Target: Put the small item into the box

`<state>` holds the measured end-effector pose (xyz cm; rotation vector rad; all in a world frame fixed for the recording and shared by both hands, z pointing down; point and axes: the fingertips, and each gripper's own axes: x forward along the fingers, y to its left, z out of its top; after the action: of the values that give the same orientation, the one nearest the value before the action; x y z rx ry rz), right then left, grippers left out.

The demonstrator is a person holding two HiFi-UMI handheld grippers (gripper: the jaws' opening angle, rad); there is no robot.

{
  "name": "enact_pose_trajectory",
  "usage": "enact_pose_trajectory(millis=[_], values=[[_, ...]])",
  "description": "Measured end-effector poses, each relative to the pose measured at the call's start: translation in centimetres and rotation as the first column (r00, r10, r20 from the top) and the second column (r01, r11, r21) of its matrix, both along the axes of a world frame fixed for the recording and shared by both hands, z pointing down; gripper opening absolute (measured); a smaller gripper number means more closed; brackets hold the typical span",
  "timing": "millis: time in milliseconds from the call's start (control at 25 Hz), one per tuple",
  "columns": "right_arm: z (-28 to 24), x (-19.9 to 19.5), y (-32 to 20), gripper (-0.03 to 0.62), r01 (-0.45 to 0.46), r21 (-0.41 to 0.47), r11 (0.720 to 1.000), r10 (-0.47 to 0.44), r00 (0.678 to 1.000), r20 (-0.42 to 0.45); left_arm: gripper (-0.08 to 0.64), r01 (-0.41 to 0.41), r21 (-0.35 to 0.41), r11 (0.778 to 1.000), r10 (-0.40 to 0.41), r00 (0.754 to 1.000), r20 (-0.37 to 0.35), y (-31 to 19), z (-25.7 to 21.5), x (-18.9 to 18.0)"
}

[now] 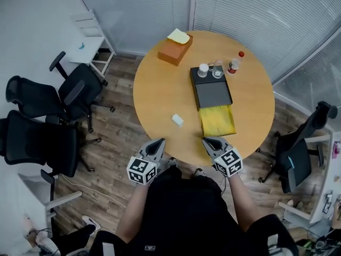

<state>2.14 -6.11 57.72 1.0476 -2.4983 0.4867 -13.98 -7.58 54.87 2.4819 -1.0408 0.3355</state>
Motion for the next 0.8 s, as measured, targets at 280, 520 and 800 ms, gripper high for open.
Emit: enact_pose_trajectory(millis=[280, 520, 800], values=[[1.7, -4.3, -1.2, 0.005, -0.045, -0.019, 0.999, 0.045, 0.999, -0.018, 0.006, -0.075, -0.016, 0.997, 0.075, 0.997, 0.008, -2.6, 1.3, -2.7], [3.6, -5.9, -1.7, 0.006, -0.013, -0.054, 0.998, 0.011, 0.999, -0.046, 0.006, -0.084, -0.033, 0.996, 0.084, 0.996, 0.002, -3.3, 1.9, -2.9], [5.8, -6.5, -4.5, 0.008, 0.006, -0.087, 0.996, -0.009, 0.999, -0.038, 0.006, -0.067, -0.055, 0.996, 0.067, 0.998, -0.001, -3.4, 2.4, -2.5]])
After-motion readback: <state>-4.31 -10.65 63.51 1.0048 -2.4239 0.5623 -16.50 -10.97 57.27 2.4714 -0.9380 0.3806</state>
